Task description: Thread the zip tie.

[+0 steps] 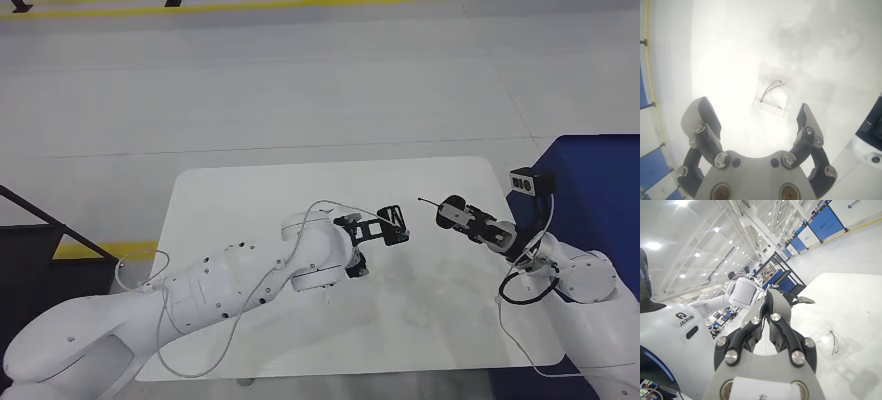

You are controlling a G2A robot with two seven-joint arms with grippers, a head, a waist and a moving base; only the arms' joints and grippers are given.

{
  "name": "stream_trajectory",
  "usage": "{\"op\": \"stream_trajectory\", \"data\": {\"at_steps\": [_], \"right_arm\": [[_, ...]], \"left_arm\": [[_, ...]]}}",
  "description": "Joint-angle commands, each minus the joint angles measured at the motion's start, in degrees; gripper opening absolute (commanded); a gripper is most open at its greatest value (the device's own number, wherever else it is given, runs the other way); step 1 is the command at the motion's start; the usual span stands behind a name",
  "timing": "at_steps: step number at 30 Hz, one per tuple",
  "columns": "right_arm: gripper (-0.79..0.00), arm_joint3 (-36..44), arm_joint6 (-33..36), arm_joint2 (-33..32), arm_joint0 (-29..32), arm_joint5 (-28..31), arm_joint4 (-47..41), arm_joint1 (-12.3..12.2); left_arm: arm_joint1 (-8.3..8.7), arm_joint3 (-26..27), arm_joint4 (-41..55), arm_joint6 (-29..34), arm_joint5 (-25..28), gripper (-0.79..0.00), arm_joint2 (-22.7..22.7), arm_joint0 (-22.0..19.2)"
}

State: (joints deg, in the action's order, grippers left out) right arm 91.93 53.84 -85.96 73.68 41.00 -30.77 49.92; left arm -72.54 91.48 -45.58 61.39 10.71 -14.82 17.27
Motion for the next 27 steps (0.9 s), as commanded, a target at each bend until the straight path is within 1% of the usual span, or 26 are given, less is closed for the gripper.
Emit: {"op": "stream_trajectory", "data": {"at_steps": [1, 8, 9, 10, 11, 12, 14, 15, 17, 18, 20, 21, 22, 24, 26, 27], "right_arm": [[-0.785, 0.0, 0.0, 0.0, 0.0, 0.0, 0.0, 0.0], [-0.785, 0.0, 0.0, 0.0, 0.0, 0.0, 0.0, 0.0], [-0.785, 0.0, 0.0, 0.0, 0.0, 0.0, 0.0, 0.0], [-0.785, 0.0, 0.0, 0.0, 0.0, 0.0, 0.0, 0.0], [-0.785, 0.0, 0.0, 0.0, 0.0, 0.0, 0.0, 0.0], [-0.785, 0.0, 0.0, 0.0, 0.0, 0.0, 0.0, 0.0], [-0.785, 0.0, 0.0, 0.0, 0.0, 0.0, 0.0, 0.0], [-0.785, 0.0, 0.0, 0.0, 0.0, 0.0, 0.0, 0.0], [-0.785, 0.0, 0.0, 0.0, 0.0, 0.0, 0.0, 0.0], [-0.785, 0.0, 0.0, 0.0, 0.0, 0.0, 0.0, 0.0], [-0.785, 0.0, 0.0, 0.0, 0.0, 0.0, 0.0, 0.0], [-0.785, 0.0, 0.0, 0.0, 0.0, 0.0, 0.0, 0.0], [-0.785, 0.0, 0.0, 0.0, 0.0, 0.0, 0.0, 0.0], [-0.785, 0.0, 0.0, 0.0, 0.0, 0.0, 0.0, 0.0], [-0.785, 0.0, 0.0, 0.0, 0.0, 0.0, 0.0, 0.0], [-0.785, 0.0, 0.0, 0.0, 0.0, 0.0, 0.0, 0.0]], "left_arm": [[0.02, -0.1, 0.2, -1.3, 0.2, 0.000, 0.0, 0.1], [0.01, 0.0, 0.4, -1.7, 0.7, 0.000, 0.1, 0.4], [-0.01, -0.3, 0.4, -2.6, 3.9, 0.000, 0.5, 0.9], [-0.08, -2.1, 0.5, -2.6, 6.1, 0.000, 0.5, 1.0], [-0.33, -3.8, 0.6, -2.8, 7.0, 0.000, 0.3, 0.8], [-0.71, -4.2, 0.0, -3.9, 9.1, 0.000, 0.4, 0.4], [-1.60, -7.2, 0.0, -6.1, 14.5, -0.154, 0.8, -0.2], [-2.22, -8.3, -0.6, -7.3, 16.3, -0.191, 1.0, -0.6], [-3.69, -11.3, -2.1, -9.0, 19.8, -0.446, 2.3, -1.1], [-4.62, -12.7, -2.9, -9.2, 20.7, -0.493, 3.0, -1.3], [-6.33, -15.5, -4.4, -10.2, 22.0, -0.542, 4.0, -1.7], [-7.04, -16.8, -4.8, -10.9, 22.6, -0.600, 4.2, -1.8], [-7.63, -18.1, -4.6, -11.8, 23.2, -0.782, 4.3, -1.7], [-8.59, -20.3, -4.3, -12.9, 24.1, -0.785, 4.1, -1.8], [-9.52, -21.7, -3.4, -12.1, 22.6, -0.785, 3.7, -1.7], [-9.52, -21.7, -3.4, -12.1, 22.6, -0.785, 3.7, -1.7]]}}
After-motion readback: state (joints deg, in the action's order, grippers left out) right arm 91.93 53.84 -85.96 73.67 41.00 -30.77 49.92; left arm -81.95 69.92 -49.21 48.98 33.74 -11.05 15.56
